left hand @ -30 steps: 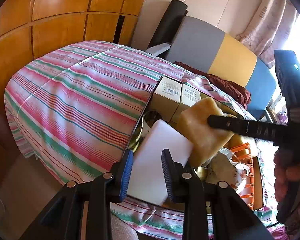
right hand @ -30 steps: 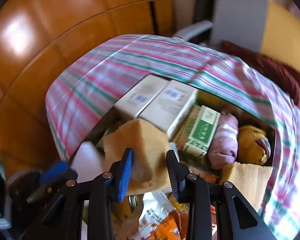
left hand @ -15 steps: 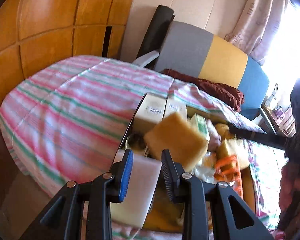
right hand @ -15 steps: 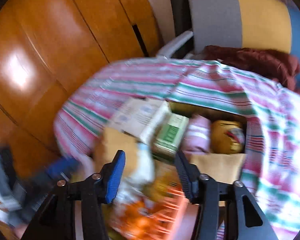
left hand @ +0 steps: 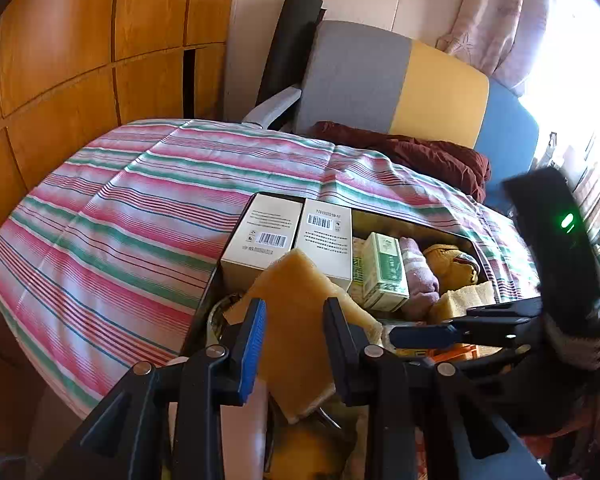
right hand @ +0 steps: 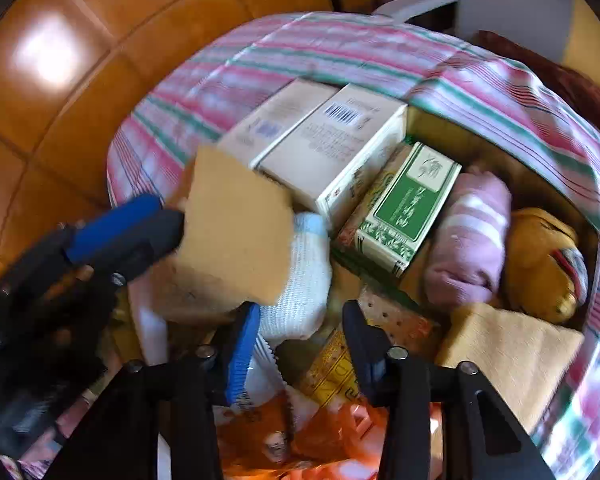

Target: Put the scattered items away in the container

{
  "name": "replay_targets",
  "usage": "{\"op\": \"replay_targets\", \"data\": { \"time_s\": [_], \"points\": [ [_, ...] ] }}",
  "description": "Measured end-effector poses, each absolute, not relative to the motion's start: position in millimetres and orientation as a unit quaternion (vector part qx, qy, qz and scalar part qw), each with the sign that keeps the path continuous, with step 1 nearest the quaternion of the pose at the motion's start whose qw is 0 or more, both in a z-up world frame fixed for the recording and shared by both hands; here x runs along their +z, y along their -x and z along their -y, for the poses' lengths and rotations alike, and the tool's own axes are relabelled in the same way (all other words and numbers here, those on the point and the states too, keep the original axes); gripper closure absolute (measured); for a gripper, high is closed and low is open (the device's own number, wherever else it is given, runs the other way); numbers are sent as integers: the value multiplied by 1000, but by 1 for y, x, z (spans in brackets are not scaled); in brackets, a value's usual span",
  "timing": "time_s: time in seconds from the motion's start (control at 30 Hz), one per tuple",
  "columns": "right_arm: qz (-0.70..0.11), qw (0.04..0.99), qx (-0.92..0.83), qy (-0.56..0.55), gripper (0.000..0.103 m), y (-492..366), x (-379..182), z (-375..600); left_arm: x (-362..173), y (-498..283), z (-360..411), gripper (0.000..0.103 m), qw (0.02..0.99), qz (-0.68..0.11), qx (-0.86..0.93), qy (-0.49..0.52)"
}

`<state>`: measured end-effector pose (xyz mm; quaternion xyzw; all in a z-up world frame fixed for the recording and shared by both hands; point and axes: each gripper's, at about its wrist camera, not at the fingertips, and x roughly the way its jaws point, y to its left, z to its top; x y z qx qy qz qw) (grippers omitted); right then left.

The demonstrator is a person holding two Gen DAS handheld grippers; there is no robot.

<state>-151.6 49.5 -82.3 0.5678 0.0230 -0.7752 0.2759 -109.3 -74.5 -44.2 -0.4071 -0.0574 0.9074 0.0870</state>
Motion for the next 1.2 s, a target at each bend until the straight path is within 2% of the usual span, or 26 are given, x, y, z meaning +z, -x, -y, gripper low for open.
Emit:
{"op": "replay_targets", "data": {
  "time_s": [0.07, 0.13, 0.17, 0.2, 0.27, 0.33, 0.43, 0.5, 0.53, 0.57, 0.6, 0.73, 0.77, 0.83, 0.9, 0.97, 1.17, 1.2],
  "points": [
    [-22, 286, -777, -560, 75, 150, -77, -50, -44, 109, 76, 74, 83, 62, 908, 406],
    [-33, 280, -785, -552, 81, 143, -72, -50, -43, 108, 78, 72, 78, 60, 908, 407],
    [-40, 275, -790, -546, 99, 141, -68, -52, -43, 108, 78, 71, 76, 59, 908, 408],
    [-56, 255, -804, -534, 103, 136, -62, -56, -42, 107, 79, 71, 72, 57, 907, 410],
    [-78, 224, -824, -514, 103, 131, -54, -66, -43, 107, 79, 71, 70, 55, 907, 413],
    [-55, 218, -825, -519, 103, 132, -52, -81, -45, 106, 80, 71, 70, 54, 906, 414],
    [-28, 265, -807, -528, 101, 134, -53, -75, -47, 102, 89, 73, 64, 79, 908, 407],
    [-59, 278, -797, -533, 87, 136, -60, -50, -53, 103, 94, 72, 55, 87, 902, 419],
    [-80, 275, -795, -534, 67, 136, -63, -41, -57, 104, 96, 72, 54, 87, 899, 425],
    [-105, 271, -790, -539, 59, 135, -66, -34, -59, 103, 98, 72, 54, 88, 899, 426],
    [-116, 276, -786, -541, 58, 137, -69, -28, -59, 103, 101, 72, 53, 91, 899, 426],
    [-45, 295, -769, -565, 58, 150, -78, -33, -59, 107, 106, 75, 41, 84, 897, 432],
    [-25, 298, -764, -571, 65, 149, -81, -38, -59, 108, 106, 75, 40, 83, 897, 432],
    [-25, 292, -768, -569, 71, 143, -76, -44, -59, 109, 106, 75, 45, 87, 896, 434],
    [-55, 277, -786, -550, 74, 132, -65, -49, -58, 108, 104, 74, 40, 78, 897, 433],
    [-52, 259, -804, -533, 78, 127, -54, -62, -56, 106, 104, 75, 33, 69, 898, 433],
    [3, 251, -806, -536, 76, 122, -56, -79, -56, 109, 80, 76, 37, 14, 898, 439],
    [4, 250, -808, -533, 76, 123, -58, -74, -56, 111, 66, 82, 34, -25, 898, 439]
  ]
}}
